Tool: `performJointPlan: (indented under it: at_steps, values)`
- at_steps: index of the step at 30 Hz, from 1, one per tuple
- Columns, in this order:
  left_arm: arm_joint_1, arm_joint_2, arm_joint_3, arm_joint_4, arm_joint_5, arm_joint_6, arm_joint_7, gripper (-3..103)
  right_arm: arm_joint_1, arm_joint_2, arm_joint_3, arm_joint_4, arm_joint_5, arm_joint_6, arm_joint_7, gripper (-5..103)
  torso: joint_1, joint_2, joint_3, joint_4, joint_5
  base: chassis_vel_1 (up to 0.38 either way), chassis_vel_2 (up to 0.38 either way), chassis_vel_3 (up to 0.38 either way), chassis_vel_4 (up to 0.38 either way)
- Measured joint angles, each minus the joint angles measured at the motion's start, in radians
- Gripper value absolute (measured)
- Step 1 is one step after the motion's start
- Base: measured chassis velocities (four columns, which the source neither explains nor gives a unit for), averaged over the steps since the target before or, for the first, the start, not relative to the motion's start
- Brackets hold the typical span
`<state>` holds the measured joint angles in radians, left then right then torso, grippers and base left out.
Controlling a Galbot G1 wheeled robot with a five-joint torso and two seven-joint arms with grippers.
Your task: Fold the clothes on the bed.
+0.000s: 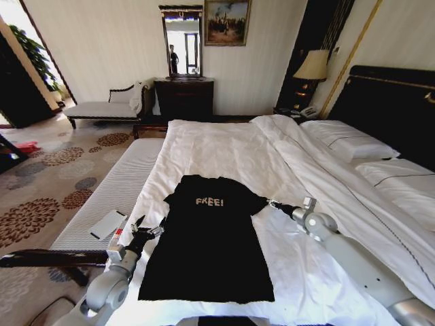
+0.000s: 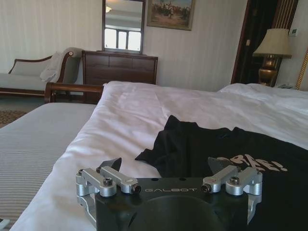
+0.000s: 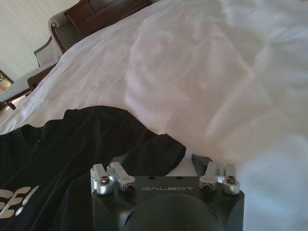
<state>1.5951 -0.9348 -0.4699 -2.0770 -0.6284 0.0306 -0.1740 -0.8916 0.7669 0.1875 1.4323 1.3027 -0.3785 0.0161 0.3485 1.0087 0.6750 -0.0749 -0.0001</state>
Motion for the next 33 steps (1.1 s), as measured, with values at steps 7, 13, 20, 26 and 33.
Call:
performJointPlan:
  at_steps: [7,13,20,26,33]
  values:
    - [0.002,-0.008,0.000,0.000,0.004,0.001,-0.001,100,0.008,0.007,-0.009,-0.011,0.004,0.006,-0.007,93,0.000,0.000,0.000,-0.0004,0.0000,0.000,0.000,0.000,0.000]
    - [0.004,-0.014,-0.003,0.006,0.004,0.001,-0.001,100,0.034,0.019,-0.033,-0.025,0.005,0.014,-0.013,71,0.000,0.000,0.000,-0.0003,0.0001,0.000,0.000,0.000,0.000]
    - [0.006,-0.017,-0.004,0.007,0.005,0.001,-0.001,100,0.064,0.027,-0.058,-0.037,0.005,0.016,-0.013,44,0.000,0.000,0.000,-0.0002,0.0001,0.000,0.000,0.000,0.000]
    - [0.003,-0.013,-0.006,0.011,0.003,0.000,0.001,100,0.073,0.026,-0.070,-0.038,0.003,0.017,-0.009,22,0.000,0.000,0.000,-0.0003,0.0001,0.000,0.000,0.000,0.000]
    - [-0.001,-0.015,-0.005,0.013,0.001,0.000,0.002,100,0.087,0.019,-0.084,-0.046,-0.005,0.019,-0.006,3,0.000,0.000,0.000,-0.0003,0.0003,0.000,0.000,0.000,0.000]
